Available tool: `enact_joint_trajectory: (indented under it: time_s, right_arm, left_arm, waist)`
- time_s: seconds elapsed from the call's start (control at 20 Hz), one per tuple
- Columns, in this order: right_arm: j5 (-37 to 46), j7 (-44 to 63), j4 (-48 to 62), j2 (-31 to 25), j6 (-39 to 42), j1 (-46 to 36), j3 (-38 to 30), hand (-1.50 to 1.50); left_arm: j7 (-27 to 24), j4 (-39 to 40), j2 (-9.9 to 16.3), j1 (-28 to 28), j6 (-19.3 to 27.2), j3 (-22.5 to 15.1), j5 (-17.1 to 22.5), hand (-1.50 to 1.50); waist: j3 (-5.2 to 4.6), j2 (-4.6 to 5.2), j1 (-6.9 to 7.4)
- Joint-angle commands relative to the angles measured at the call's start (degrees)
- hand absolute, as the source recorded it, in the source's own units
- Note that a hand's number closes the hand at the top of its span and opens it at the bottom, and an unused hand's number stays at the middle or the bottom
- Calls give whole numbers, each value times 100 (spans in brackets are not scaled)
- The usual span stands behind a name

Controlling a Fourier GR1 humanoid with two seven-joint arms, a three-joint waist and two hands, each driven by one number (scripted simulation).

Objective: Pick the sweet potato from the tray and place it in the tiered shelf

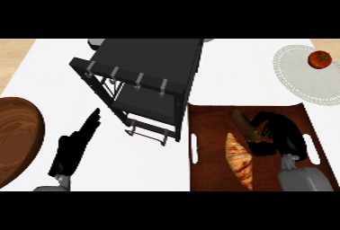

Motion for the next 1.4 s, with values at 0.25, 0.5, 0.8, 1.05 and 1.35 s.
enact_joint_trajectory:
  time_s: [0.25, 0.5, 0.8, 1.05, 1.35]
  right_arm:
    - [372, 543, -1322, 135, -221, 614, -9, 150]
    - [129, -2137, -273, -1165, 1328, -1081, 1105, 150]
    - [-711, -4745, 289, -2350, 1889, -2107, 668, 150]
    - [-1249, -5752, 1424, -2418, 1989, -3447, -36, 150]
    - [-2138, -5301, 2649, -1880, 2786, -4857, -711, 150]
  left_arm:
    - [94, -146, -78, 102, -20, 26, -131, 0]
    - [-94, 95, -54, -301, -213, -132, -148, 0]
    - [12, 45, -218, -277, -109, -170, -136, 0]
    - [47, 310, -112, -455, -121, 4, -122, 0]
    - [155, 232, -335, -496, 74, -122, -247, 0]
  waist:
    - [3, -10, -30]
    - [5, 105, 594]
    - [24, 91, 408]
    - [10, 78, 255]
    - [3, 53, 217]
